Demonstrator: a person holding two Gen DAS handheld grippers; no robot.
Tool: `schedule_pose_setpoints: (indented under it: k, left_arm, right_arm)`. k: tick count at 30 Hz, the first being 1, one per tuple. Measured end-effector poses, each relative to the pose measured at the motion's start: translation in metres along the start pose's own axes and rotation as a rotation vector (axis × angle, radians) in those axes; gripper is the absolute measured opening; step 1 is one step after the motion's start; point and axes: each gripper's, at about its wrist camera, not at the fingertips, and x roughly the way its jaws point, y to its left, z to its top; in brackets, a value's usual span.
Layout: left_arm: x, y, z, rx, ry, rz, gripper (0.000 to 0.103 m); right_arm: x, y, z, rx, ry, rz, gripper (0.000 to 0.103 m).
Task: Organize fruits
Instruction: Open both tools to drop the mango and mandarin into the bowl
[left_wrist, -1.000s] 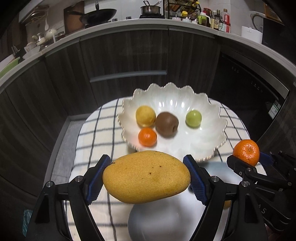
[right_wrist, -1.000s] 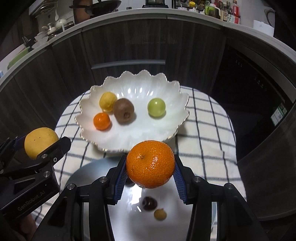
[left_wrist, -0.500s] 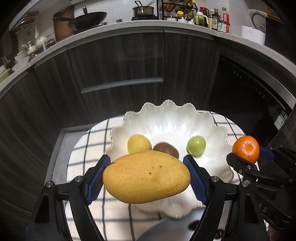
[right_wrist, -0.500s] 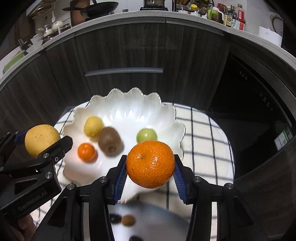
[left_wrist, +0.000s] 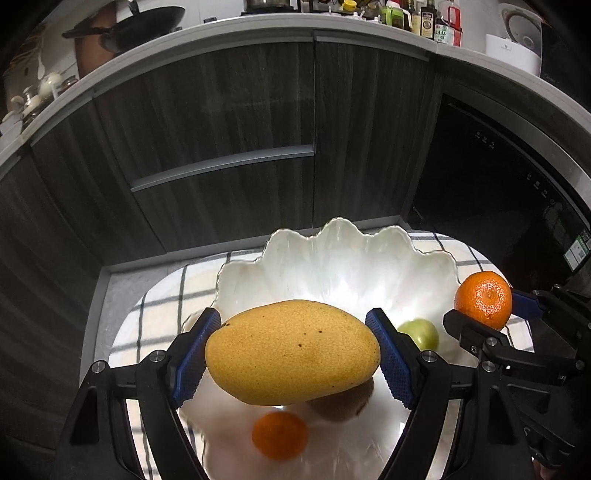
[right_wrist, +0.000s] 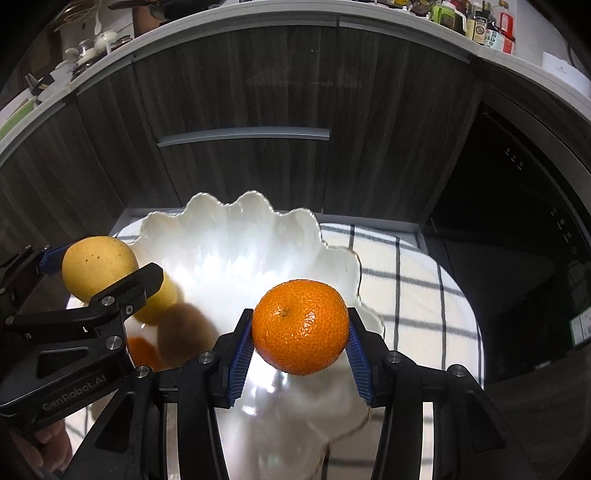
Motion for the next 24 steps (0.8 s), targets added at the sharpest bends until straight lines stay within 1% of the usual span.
schedule_pose_setpoints:
  k: [5,8,9,10,11,12,15,19,23,24]
  left_arm:
    - [0.012,0.004,0.005,-0.011,0.027,0.003,0.081]
    - [0.014,0.006,0.003,-0.013,0.037,0.007,0.081]
    - [0.015,0.007,0.003,-0.012,0.041,0.008,0.081]
    - [0.015,0.007,0.003,-0.010,0.044,0.010,0.081]
    - [0.014,0.008,0.003,-0.010,0.039,0.015,0.083]
    - [0.012,0.007,0.004,-0.009,0.032,0.019,0.086]
    - [0.003,0.007,0.006,-0.001,0.000,0.039,0.097]
    - [-0.009,0.005,0.007,0.007,-0.028,0.062,0.103]
    - [-0.019,0.006,0.006,0.008,-0.042,0.071,0.103]
    - [-0.021,0.006,0.005,0.006,-0.043,0.077,0.103]
  right_arm:
    - [0.009,-0.002,0.005,-0.002,0.010,-0.008,0.048]
    - [0.009,-0.001,0.005,-0.011,0.006,-0.035,0.050]
    - [0.008,0.000,0.005,-0.018,-0.003,-0.047,0.054]
    - [0.005,0.000,0.005,-0.022,-0.011,-0.066,0.060]
    - [0.004,0.000,0.005,-0.023,-0.019,-0.076,0.064]
    - [0.001,-0.001,0.005,-0.021,-0.028,-0.083,0.070]
    - [-0.003,-0.005,0.005,-0.011,-0.039,-0.096,0.074]
    - [-0.006,-0.009,0.004,0.001,-0.031,-0.087,0.074]
    - [-0.012,-0.009,0.002,0.008,-0.036,-0.094,0.075]
    - [-0.015,-0.009,0.002,0.010,-0.040,-0.097,0.078]
